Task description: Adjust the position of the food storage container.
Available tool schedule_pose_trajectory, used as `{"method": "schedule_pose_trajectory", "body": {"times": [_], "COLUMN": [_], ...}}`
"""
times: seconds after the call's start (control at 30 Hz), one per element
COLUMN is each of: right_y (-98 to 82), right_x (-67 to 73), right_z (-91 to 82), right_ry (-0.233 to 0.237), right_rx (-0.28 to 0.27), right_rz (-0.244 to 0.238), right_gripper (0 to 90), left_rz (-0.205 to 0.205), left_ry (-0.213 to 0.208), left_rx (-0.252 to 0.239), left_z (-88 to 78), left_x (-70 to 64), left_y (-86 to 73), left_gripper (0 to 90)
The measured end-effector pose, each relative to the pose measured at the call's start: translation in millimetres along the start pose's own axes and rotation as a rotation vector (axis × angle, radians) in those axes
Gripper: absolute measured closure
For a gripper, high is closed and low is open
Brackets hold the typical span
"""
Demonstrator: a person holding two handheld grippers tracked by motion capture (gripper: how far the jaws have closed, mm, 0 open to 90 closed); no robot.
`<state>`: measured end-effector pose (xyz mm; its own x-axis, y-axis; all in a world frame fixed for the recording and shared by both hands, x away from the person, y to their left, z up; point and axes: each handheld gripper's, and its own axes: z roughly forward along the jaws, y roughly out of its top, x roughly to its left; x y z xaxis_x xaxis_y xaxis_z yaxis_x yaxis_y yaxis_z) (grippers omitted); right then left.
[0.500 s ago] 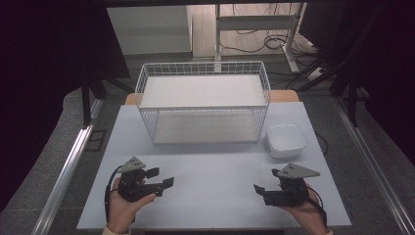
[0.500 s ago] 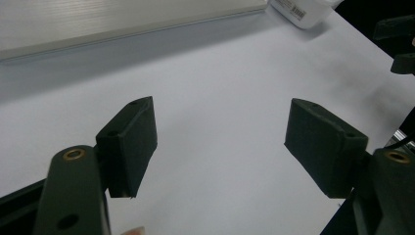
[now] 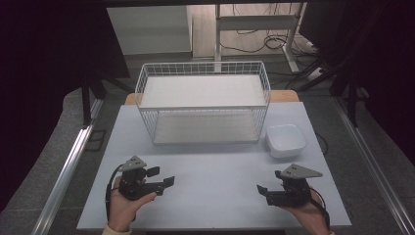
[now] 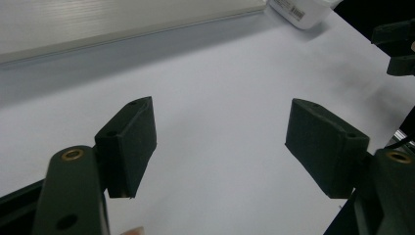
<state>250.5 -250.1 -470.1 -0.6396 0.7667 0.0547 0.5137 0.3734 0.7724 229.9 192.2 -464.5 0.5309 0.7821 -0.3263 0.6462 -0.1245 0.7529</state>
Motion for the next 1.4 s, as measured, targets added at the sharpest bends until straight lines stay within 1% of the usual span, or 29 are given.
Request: {"method": "schedule_pose_trajectory", "body": {"times": [0.17,0.27,0.37,0.5,0.57,0.6,0.73,0.8,0.9,0.93,0.97,1.07,1.17,1.23,1.27,1.33,1.4], "right_y": [1.9,3.2,5.9,9.7,11.0,11.8,17.0,23.5,35.9,35.9,45.2,55.7,66.6,75.2,77.9,86.2,91.8], "right_x": [1.9,2.2,2.5,3.3,4.0,4.2,1.5,-5.1,-17.4,-17.4,-28.4,-40.8,-51.0,-59.0,-62.2,-73.1,-80.4], "right_z": [-3.0,-3.8,-1.6,2.2,3.4,3.6,-2.2,-7.7,-12.5,-12.5,-13.4,-11.7,-9.2,-6.6,-5.5,-1.3,1.6], "right_ry": [0.013,0.017,0.017,0.019,0.021,0.023,0.02,0.01,-0.007,-0.007,-0.028,-0.033,-0.035,-0.058,-0.06,-0.061,-0.073], "right_rx": [-0.006,-0.003,0.008,0.02,0.028,0.033,0.033,0.028,0.028,0.028,0.021,0.015,0.014,0.017,0.016,0.019,0.031], "right_rz": [0.015,0.023,0.019,0.025,0.024,0.019,0.017,0.026,0.05,0.05,0.068,0.086,0.107,0.114,0.112,0.13,0.14], "right_gripper": [18.5,19.2,19.8,21.2,22.5,22.9,24.8,26.2,27.6,27.6,28.6,29.8,31.3,33.2,34.2,36.5,37.9], "left_rz": [0.0,0.002,-0.003,-0.004,-0.008,-0.004,0.002,-0.007,-0.007,-0.007,-0.015,-0.02,-0.014,-0.009,-0.005,-0.006,-0.008], "left_ry": [0.003,-0.002,-0.005,-0.011,-0.016,-0.015,-0.013,-0.005,0.003,0.003,0.006,0.01,0.005,0.002,0.001,-0.001,0.0], "left_rx": [0.002,-0.008,-0.011,-0.001,-0.002,-0.003,-0.008,-0.019,-0.032,-0.032,-0.037,-0.039,-0.026,-0.022,-0.019,-0.016,-0.014], "left_z": [1.9,-0.9,-1.6,0.2,0.2,0.0,-2.3,-5.6,-10.1,-10.1,-11.8,-12.3,-9.7,-8.0,-7.2,-6.3,-5.6], "left_x": [-0.2,-0.6,1.3,3.0,2.5,2.1,0.9,1.4,2.5,2.5,3.6,4.6,2.8,1.9,1.5,1.2,1.4], "left_y": [0.7,1.5,1.4,-0.2,-0.5,-0.4,1.2,2.8,4.4,4.4,4.7,4.1,2.8,2.5,2.4,2.0,1.6], "left_gripper": [26.7,26.7,26.7,26.6,26.7,26.7,26.5,26.5,26.5,26.5,26.5,26.5,26.5,26.4,26.4,26.4,26.4]}}
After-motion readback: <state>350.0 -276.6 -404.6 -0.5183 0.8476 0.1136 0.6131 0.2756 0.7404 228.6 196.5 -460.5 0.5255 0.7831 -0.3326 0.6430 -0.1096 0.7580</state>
